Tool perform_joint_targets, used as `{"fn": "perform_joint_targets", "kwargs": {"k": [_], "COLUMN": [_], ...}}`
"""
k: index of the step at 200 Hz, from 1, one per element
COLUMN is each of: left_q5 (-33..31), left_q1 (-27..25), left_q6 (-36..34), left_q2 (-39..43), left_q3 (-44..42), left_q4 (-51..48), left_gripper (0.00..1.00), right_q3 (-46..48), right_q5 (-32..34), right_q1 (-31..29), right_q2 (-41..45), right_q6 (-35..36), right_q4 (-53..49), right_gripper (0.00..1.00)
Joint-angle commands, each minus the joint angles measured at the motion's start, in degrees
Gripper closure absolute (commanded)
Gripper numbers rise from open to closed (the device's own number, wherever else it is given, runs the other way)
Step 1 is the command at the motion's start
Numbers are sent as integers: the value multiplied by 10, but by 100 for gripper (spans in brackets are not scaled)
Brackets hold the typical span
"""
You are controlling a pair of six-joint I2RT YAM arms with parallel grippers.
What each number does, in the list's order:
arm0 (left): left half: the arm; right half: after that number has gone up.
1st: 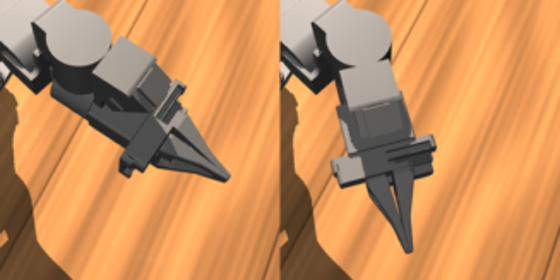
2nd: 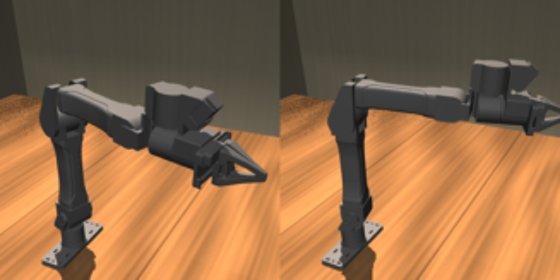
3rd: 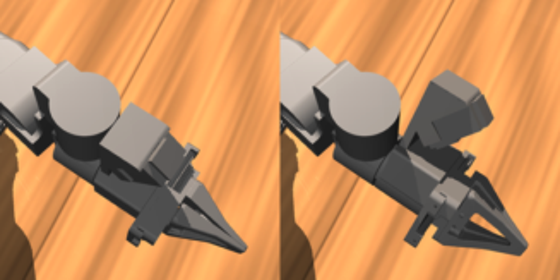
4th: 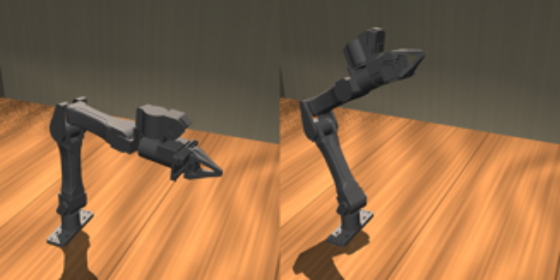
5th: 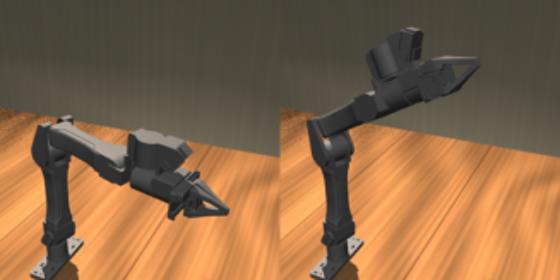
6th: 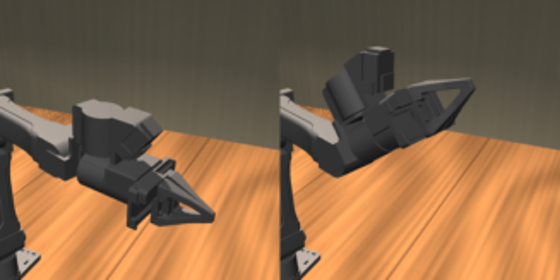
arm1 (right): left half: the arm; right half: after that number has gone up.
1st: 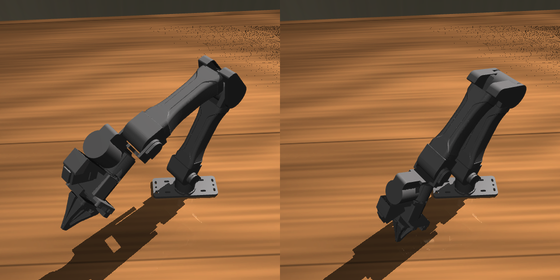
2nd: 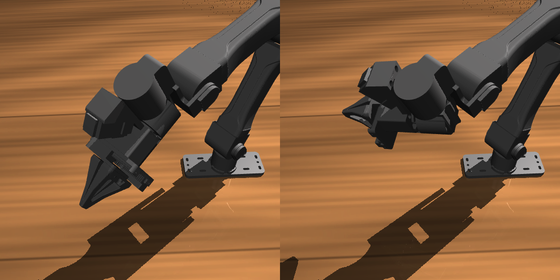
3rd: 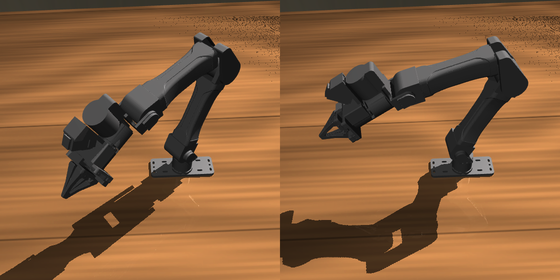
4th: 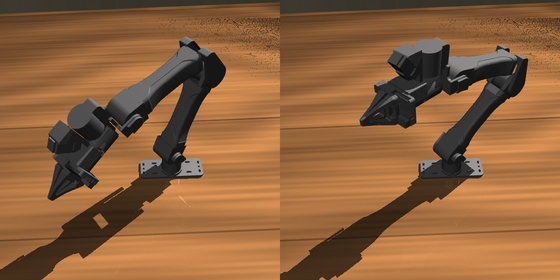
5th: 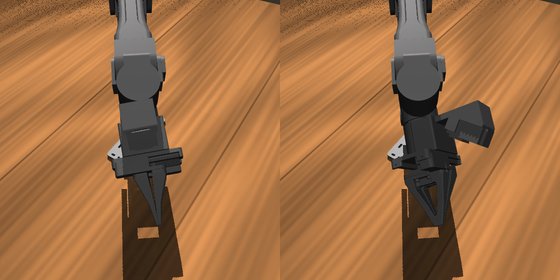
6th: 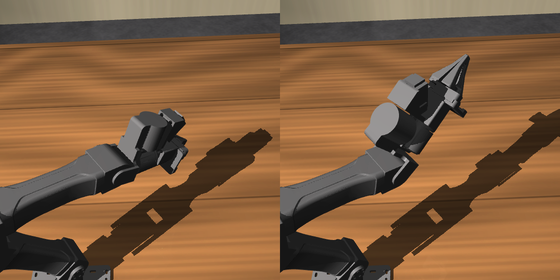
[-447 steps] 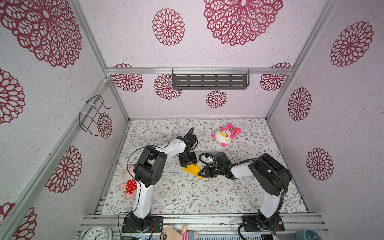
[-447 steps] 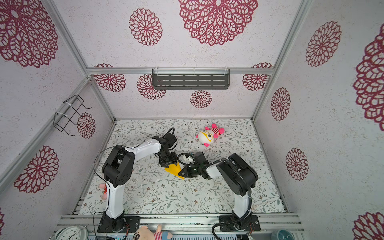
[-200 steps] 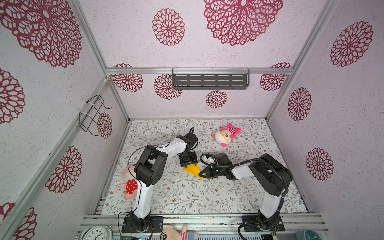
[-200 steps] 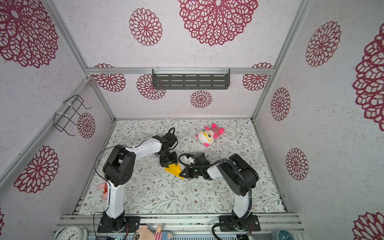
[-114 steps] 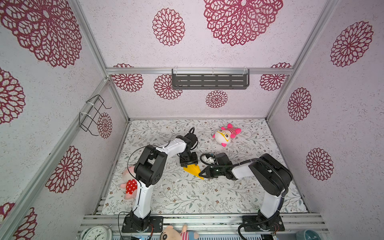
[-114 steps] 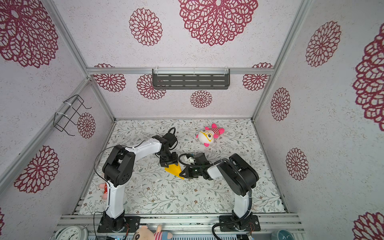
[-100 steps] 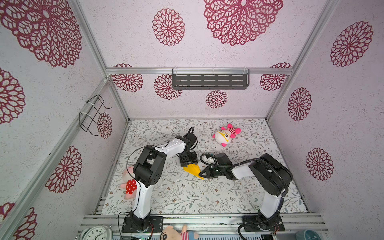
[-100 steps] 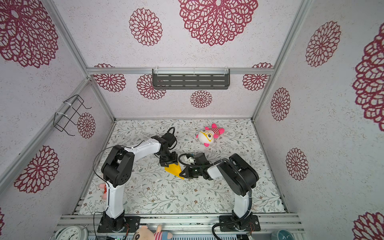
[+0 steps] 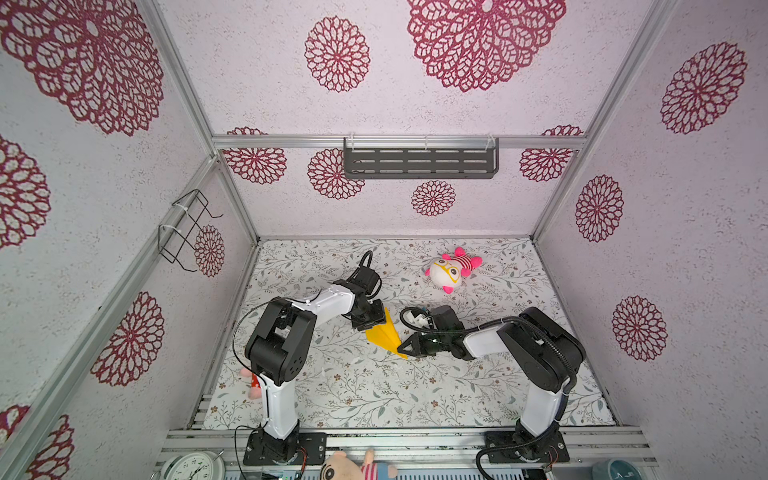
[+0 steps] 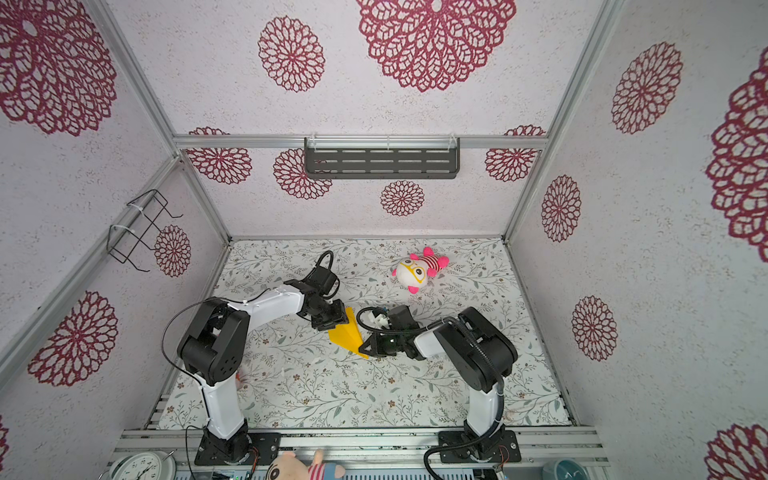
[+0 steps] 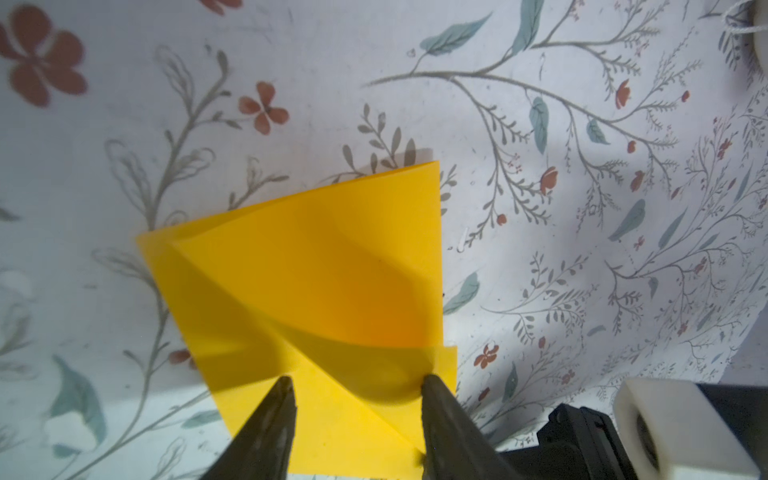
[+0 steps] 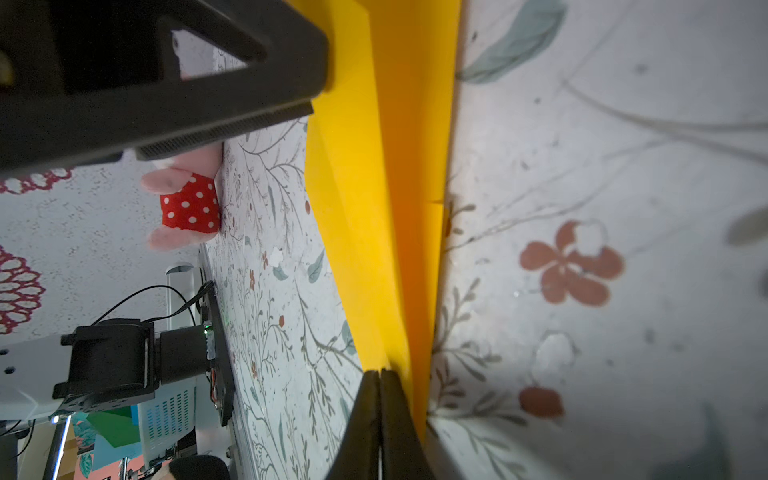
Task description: Fold a paper plane with a square sheet of paper (pick it up from the middle)
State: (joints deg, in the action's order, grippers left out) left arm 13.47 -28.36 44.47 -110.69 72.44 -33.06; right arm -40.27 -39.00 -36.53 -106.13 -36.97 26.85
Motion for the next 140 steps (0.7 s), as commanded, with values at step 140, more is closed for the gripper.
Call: {"fn": "perform_joint_targets", "kwargs": {"k": [140], "left_q5": [13], "left_q1": [0], "left_q6": [-4], "left_q2": [-37], "left_q3": [18], "left_q4": [27], "left_gripper": [65], "right_q3": [2], "right_q5": [65], "right_q1": [2], "right_q2": [-29], "right_q6": [12], "right_q4": [-66], "right_gripper": [93]}}
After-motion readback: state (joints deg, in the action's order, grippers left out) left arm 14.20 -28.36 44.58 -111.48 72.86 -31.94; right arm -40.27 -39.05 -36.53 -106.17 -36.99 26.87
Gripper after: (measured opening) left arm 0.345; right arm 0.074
